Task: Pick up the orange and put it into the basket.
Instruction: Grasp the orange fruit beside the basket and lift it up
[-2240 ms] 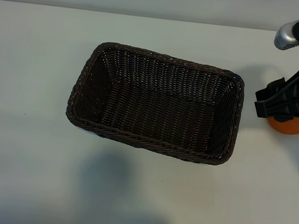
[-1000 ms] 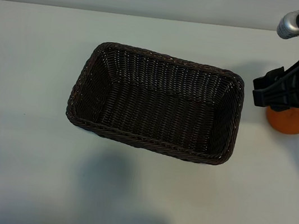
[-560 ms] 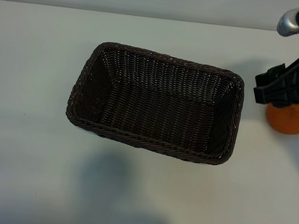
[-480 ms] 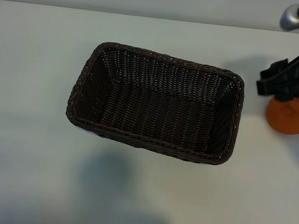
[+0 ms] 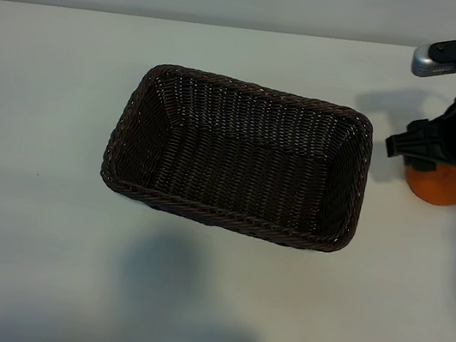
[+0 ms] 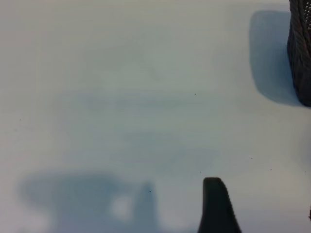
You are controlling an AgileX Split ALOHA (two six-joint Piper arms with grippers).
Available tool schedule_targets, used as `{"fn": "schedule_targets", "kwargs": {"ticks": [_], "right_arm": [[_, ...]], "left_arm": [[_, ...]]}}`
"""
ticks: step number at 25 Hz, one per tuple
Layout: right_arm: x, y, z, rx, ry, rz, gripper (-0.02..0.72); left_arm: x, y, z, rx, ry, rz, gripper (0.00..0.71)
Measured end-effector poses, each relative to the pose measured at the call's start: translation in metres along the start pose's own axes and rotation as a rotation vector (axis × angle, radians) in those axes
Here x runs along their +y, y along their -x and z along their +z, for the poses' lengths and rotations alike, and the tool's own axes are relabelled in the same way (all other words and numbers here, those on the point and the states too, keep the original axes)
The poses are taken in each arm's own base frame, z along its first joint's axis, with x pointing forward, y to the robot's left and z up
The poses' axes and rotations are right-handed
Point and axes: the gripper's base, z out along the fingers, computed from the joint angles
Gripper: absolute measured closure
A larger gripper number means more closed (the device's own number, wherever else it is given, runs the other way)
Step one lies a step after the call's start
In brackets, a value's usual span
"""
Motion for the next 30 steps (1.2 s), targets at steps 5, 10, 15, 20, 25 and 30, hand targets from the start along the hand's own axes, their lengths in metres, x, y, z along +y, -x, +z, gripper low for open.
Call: {"fn": "schedule_targets", "kwargs": {"ticks": [5, 10, 15, 20, 25, 30], "right_arm": [[-0.001, 0.006, 0.013, -0.061, -0.009, 0.044, 0.094], [-0.008, 0.007, 0.022, -0.081, -0.090, 0.050, 0.094], [-0.014, 0.009, 0.024, -0.104, -0.155, 0.072, 0.094], [-0.015, 0.006, 0.037, -0.080, -0.166, 0.060, 0.097], [-0.014, -0.003, 0.063, -0.011, -0.167, 0.051, 0.113], [-0.014, -0.008, 0.076, 0.022, -0.167, 0.047, 0.328]], "left_arm": [[0.000, 0.000, 0.000, 0.000, 0.000, 0.000, 0.229], [0.000, 0.000, 0.000, 0.000, 0.000, 0.000, 0.229], [0.000, 0.000, 0.000, 0.000, 0.000, 0.000, 0.229], [0.000, 0.000, 0.000, -0.001, -0.001, 0.000, 0.229], [0.000, 0.000, 0.000, -0.001, -0.001, 0.000, 0.229], [0.000, 0.000, 0.000, -0.002, -0.001, 0.000, 0.229]]}}
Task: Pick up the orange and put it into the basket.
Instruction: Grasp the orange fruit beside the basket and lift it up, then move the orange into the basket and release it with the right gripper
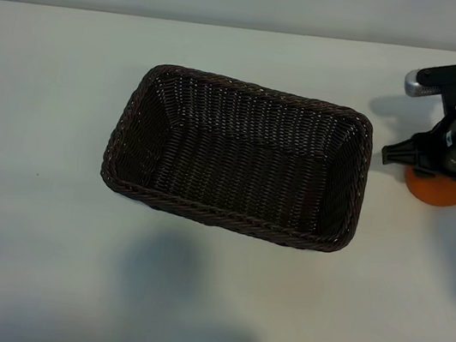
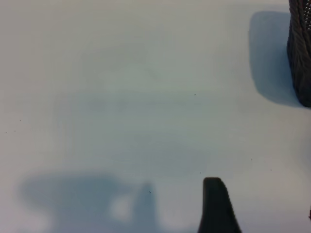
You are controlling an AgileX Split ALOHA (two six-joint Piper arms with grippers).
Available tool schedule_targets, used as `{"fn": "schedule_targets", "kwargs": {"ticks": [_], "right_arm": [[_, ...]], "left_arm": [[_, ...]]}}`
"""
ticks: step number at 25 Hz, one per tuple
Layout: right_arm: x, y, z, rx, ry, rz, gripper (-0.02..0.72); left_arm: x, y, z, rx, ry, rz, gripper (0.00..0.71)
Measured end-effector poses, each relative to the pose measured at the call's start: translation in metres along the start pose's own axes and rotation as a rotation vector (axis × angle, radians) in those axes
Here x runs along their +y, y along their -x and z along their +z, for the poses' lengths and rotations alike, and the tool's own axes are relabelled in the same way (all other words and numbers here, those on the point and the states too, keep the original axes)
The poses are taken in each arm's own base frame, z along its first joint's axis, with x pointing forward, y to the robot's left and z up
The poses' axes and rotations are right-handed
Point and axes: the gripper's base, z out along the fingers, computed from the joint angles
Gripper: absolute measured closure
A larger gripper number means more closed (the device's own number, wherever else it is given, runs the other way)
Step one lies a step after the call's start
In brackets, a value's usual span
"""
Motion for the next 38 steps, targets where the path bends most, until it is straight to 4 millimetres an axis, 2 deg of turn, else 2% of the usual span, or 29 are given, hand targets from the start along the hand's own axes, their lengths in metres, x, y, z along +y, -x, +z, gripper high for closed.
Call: {"fn": "schedule_targets", "kwargs": {"ticks": [3, 5, 10, 14, 20, 27, 30, 32, 38], "right_arm": [[0.000, 0.002, 0.000, -0.011, 0.005, 0.001, 0.555], [0.000, 0.004, -0.004, -0.024, 0.007, 0.003, 0.613], [-0.002, 0.008, -0.014, -0.041, 0.001, 0.005, 0.613], [-0.008, 0.012, -0.034, -0.072, -0.019, 0.006, 0.617], [-0.021, 0.022, -0.088, -0.185, -0.038, 0.033, 0.620], [-0.030, 0.018, -0.161, -0.316, 0.014, 0.076, 0.621], [-0.019, 0.013, -0.186, -0.360, 0.104, 0.038, 0.628], [-0.003, 0.010, -0.195, -0.370, 0.179, -0.016, 0.628], [0.052, 0.003, -0.198, -0.383, 0.362, -0.168, 0.631]], "left_arm": [[0.000, 0.000, 0.000, 0.000, 0.000, 0.000, 0.229], [0.000, 0.000, 0.000, 0.000, 0.000, 0.000, 0.229], [0.000, 0.000, 0.000, 0.000, 0.000, 0.000, 0.229], [0.000, 0.000, 0.000, 0.000, 0.000, 0.000, 0.229], [0.000, 0.000, 0.000, 0.000, 0.000, 0.000, 0.229], [0.000, 0.000, 0.000, 0.000, 0.000, 0.000, 0.229], [0.000, 0.000, 0.000, 0.000, 0.000, 0.000, 0.229], [0.000, 0.000, 0.000, 0.000, 0.000, 0.000, 0.229], [0.000, 0.000, 0.000, 0.000, 0.000, 0.000, 0.229]]}}
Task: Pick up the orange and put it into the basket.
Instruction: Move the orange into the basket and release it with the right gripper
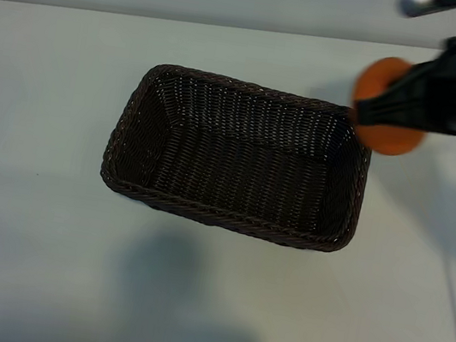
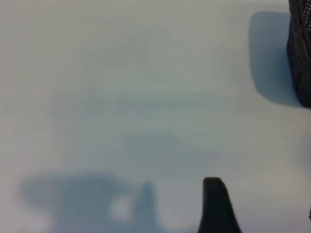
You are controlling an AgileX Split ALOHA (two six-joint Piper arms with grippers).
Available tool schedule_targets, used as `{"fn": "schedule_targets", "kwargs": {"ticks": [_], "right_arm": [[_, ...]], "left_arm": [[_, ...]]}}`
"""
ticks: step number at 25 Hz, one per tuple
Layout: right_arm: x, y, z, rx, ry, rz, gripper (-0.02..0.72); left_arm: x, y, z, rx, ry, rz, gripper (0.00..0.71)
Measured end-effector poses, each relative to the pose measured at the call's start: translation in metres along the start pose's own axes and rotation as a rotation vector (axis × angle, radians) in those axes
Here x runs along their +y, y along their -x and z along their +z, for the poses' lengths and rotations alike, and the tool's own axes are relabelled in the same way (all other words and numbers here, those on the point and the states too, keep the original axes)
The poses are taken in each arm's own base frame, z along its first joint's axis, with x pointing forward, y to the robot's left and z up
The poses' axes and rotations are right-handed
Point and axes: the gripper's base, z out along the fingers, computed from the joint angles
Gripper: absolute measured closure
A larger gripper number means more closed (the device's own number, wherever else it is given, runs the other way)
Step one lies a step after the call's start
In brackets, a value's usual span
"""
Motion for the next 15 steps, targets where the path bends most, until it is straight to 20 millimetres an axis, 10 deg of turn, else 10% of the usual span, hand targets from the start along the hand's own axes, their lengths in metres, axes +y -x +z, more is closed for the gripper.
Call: {"fn": "schedule_targets", "kwargs": {"ticks": [15], "right_arm": [[0.041, -0.031, 0.099, 0.086, 0.086, -0.094, 0.631]], "left_arm": [[0.000, 0.000, 0.000, 0.000, 0.000, 0.000, 0.229]]}}
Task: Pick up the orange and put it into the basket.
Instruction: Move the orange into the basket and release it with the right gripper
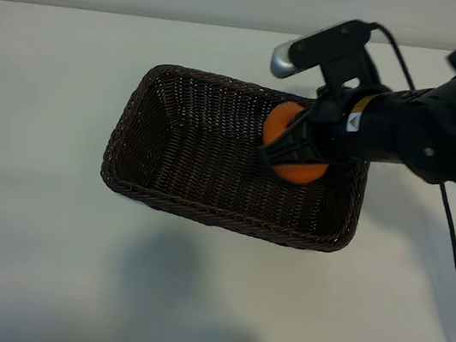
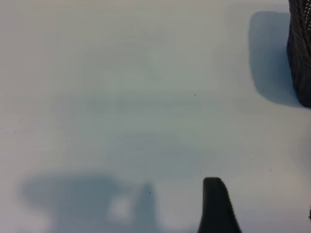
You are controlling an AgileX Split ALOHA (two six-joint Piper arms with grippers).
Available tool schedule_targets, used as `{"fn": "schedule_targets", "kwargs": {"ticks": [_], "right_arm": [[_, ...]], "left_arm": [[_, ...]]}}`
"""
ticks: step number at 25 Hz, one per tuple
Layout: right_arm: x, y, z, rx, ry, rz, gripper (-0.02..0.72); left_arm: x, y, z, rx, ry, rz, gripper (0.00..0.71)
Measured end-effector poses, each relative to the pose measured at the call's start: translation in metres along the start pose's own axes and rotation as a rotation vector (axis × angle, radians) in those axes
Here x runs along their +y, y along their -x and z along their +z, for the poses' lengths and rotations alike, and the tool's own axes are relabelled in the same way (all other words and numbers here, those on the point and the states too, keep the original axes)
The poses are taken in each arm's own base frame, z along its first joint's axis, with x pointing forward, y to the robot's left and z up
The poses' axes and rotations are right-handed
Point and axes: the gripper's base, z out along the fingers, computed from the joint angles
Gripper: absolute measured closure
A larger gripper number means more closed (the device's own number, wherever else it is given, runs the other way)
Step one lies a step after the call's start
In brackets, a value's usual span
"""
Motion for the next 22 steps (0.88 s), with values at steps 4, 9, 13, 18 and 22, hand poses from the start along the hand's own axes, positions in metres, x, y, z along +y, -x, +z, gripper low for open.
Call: {"fn": "schedule_targets", "kwargs": {"ticks": [4, 9, 13, 18, 22], "right_arm": [[-0.001, -0.009, 0.019, 0.035, -0.002, -0.001, 0.631], [-0.001, -0.019, 0.035, 0.083, -0.006, -0.001, 0.631], [-0.001, -0.019, 0.037, 0.079, -0.006, -0.001, 0.624], [-0.001, -0.019, 0.037, 0.076, -0.005, -0.001, 0.423], [-0.001, -0.018, 0.037, 0.072, -0.005, -0.001, 0.098]], "left_arm": [[0.000, 0.000, 0.000, 0.000, 0.000, 0.000, 0.229], [0.000, 0.000, 0.000, 0.000, 0.000, 0.000, 0.229], [0.000, 0.000, 0.000, 0.000, 0.000, 0.000, 0.229], [0.000, 0.000, 0.000, 0.000, 0.000, 0.000, 0.229], [0.000, 0.000, 0.000, 0.000, 0.000, 0.000, 0.229]]}}
